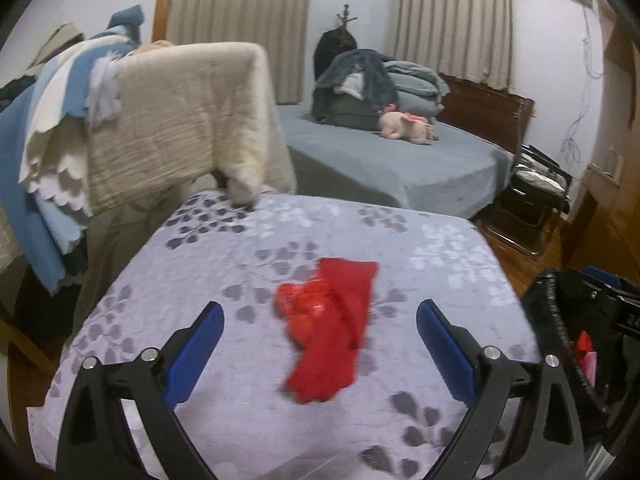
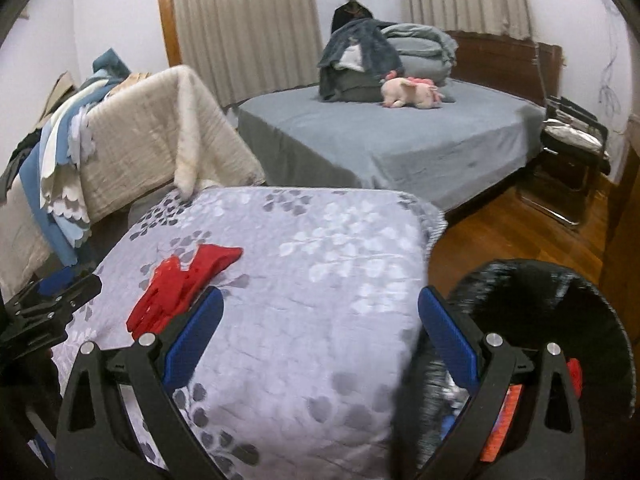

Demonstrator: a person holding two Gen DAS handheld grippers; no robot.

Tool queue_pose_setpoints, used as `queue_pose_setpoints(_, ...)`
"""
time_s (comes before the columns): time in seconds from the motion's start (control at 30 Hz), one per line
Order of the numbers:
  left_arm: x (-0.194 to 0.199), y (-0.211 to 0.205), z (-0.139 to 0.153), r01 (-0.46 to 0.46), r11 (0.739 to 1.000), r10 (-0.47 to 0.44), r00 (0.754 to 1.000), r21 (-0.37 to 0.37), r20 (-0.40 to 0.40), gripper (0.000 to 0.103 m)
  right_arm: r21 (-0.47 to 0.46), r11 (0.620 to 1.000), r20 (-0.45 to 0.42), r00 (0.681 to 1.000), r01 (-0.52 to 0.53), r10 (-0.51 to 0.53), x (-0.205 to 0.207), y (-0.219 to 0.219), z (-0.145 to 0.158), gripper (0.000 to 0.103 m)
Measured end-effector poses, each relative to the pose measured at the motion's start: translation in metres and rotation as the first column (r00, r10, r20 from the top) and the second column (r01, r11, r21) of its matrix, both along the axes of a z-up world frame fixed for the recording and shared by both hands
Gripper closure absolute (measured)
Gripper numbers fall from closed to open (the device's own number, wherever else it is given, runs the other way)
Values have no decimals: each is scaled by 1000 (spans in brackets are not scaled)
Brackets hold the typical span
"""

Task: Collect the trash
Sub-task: 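Return both tools to the bed and grasp the red gloves with the right tool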

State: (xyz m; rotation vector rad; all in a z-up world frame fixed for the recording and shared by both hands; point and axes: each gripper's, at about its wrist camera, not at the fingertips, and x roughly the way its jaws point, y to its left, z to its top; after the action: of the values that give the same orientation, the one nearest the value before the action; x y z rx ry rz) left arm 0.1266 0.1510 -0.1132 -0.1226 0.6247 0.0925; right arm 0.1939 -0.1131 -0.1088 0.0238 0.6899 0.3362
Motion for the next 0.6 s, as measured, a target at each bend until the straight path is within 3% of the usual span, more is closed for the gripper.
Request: queue_pose_setpoints(0.6, -1, 86, -36, -108, 994, 108, 993, 7, -40, 8, -6, 990, -78, 987, -142, 141, 19, 136, -50, 8)
